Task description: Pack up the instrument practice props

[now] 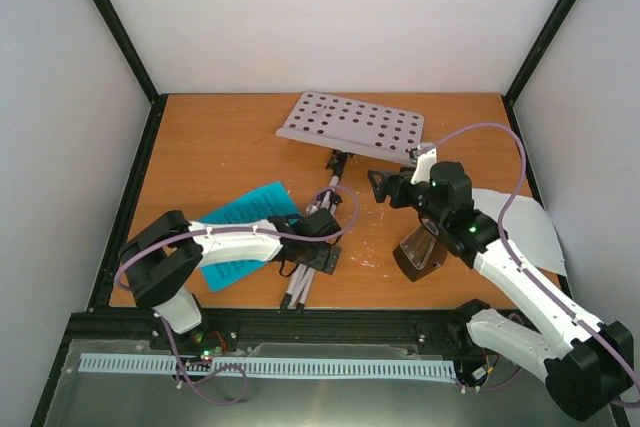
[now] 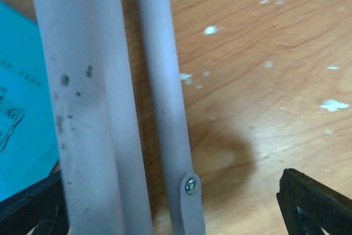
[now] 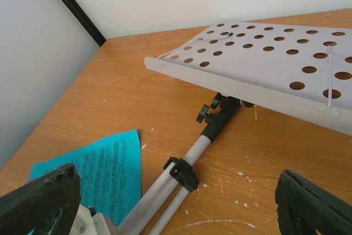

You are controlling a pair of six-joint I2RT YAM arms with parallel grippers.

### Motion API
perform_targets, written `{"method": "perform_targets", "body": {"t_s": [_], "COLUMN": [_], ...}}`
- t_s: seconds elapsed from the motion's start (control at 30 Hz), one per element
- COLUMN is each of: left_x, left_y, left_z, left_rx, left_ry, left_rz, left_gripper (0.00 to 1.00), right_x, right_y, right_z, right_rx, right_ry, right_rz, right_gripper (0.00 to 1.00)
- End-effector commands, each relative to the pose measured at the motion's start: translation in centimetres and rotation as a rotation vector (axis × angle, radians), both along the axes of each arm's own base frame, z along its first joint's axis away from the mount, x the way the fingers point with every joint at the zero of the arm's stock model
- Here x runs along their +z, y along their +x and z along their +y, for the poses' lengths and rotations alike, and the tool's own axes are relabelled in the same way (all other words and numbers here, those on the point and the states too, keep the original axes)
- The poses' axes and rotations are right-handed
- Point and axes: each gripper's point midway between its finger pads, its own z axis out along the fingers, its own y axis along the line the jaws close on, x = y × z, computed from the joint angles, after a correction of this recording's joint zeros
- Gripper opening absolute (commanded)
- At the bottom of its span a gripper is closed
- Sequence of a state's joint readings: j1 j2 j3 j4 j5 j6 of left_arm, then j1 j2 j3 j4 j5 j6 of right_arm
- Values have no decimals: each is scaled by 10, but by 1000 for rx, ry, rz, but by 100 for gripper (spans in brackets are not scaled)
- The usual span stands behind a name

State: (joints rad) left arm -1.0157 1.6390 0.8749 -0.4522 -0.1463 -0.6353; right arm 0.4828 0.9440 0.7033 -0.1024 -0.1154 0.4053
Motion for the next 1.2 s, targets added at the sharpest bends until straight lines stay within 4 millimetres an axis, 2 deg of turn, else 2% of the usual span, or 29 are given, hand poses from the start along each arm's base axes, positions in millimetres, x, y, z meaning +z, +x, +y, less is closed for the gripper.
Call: {"method": "perform_targets", "body": {"t_s": [0.0,0.03,0.13,0.27,0.4,0.47,0.53,0.63,0.7,0.77,0.83,0.9,1.0,1.07,1.1,1.17], "left_x": [68,82,131,185,223,236,244,248,246,243,231,210,175,158,155,155], "left_y": [21,26,48,89,128,147,166,193,202,207,206,204,198,189,184,174], "left_z": [-62,-71,-86,-70,-25,10,52,132,185,246,288,317,345,366,372,385], "left_rx": [-149,-178,-243,-253,-200,-139,-51,147,272,416,528,630,755,843,864,902], "left_ry": [-249,-289,-415,-514,-592,-597,-591,-625,-681,-711,-701,-649,-569,-496,-461,-382], "left_rz": [-124,-144,-208,-307,-370,-416,-464,-515,-548,-609,-656,-686,-719,-761,-789,-859], "left_gripper": [99,99,100,99,99,100,99,99,99,99,99,99,99,100,100,99], "right_x": [24,29,50,77,90,89,86,77,66,51,38,26,5,-10,-22,-30], "right_y": [-2,0,6,13,24,32,41,57,67,72,73,67,52,43,39,37], "right_z": [-7,-12,-28,-43,-54,-65,-85,-121,-144,-171,-199,-223,-245,-249,-248,-245], "right_rx": [-4,-30,-101,-152,-167,-184,-235,-314,-356,-428,-512,-622,-736,-757,-756,-737], "right_ry": [-50,-72,-149,-204,-203,-203,-206,-172,-125,-96,-94,-144,-242,-279,-292,-294], "right_rz": [-29,-35,-81,-154,-165,-145,-131,-124,-103,-74,-79,-113,-192,-220,-219,-241], "right_gripper": [95,99,100,100,100,100,100,100,100,100,100,100,100,100,100,100]}}
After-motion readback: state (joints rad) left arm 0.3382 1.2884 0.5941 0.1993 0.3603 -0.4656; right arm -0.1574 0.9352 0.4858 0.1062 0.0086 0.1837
